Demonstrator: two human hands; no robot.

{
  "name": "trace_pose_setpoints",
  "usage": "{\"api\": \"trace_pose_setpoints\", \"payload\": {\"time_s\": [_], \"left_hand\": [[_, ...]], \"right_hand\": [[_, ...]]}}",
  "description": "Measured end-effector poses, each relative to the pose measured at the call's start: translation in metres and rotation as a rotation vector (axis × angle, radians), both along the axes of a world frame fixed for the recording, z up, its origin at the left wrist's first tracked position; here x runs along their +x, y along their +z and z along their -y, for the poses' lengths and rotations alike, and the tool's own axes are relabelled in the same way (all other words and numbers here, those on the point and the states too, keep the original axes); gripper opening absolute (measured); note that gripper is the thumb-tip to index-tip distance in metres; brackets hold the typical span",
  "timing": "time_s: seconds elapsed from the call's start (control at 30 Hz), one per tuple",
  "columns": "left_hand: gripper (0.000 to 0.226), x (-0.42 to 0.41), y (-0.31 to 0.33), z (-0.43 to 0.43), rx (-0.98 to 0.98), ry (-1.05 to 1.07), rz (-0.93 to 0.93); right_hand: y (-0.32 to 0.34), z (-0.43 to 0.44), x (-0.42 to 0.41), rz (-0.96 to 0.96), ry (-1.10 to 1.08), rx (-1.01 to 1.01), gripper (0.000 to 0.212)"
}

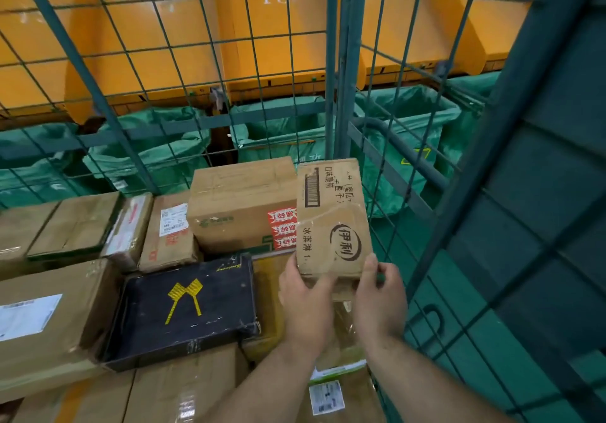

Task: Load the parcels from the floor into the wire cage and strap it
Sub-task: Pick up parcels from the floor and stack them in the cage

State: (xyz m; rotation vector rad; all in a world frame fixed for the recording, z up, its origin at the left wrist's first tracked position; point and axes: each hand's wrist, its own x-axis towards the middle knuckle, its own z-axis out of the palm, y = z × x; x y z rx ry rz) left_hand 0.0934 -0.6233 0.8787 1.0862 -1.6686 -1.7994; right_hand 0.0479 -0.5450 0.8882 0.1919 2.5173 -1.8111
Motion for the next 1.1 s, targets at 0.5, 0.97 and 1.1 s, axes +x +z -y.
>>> {"api": "trace_pose_setpoints", "payload": {"time_s": [0.5, 0.97, 1.1], "left_hand": [[0.066, -0.005, 0.011, -0.008, 0.028, 0.006, -0.052], [0.058, -0.013, 0.004, 0.026, 0.032, -0.059, -0.057], [0.051, -0.012, 0.005, 0.035, 0.073, 0.003, -0.120]], "right_hand": [[0.001, -0.008, -0.022, 0.023, -0.020, 0.097, 0.040], [-0.009, 0.016, -0.024, 0.052, -0.006, -0.020, 0.041], [0.001, 0.027, -0.022, -0.007, 0.038, -0.029, 0.039]]}}
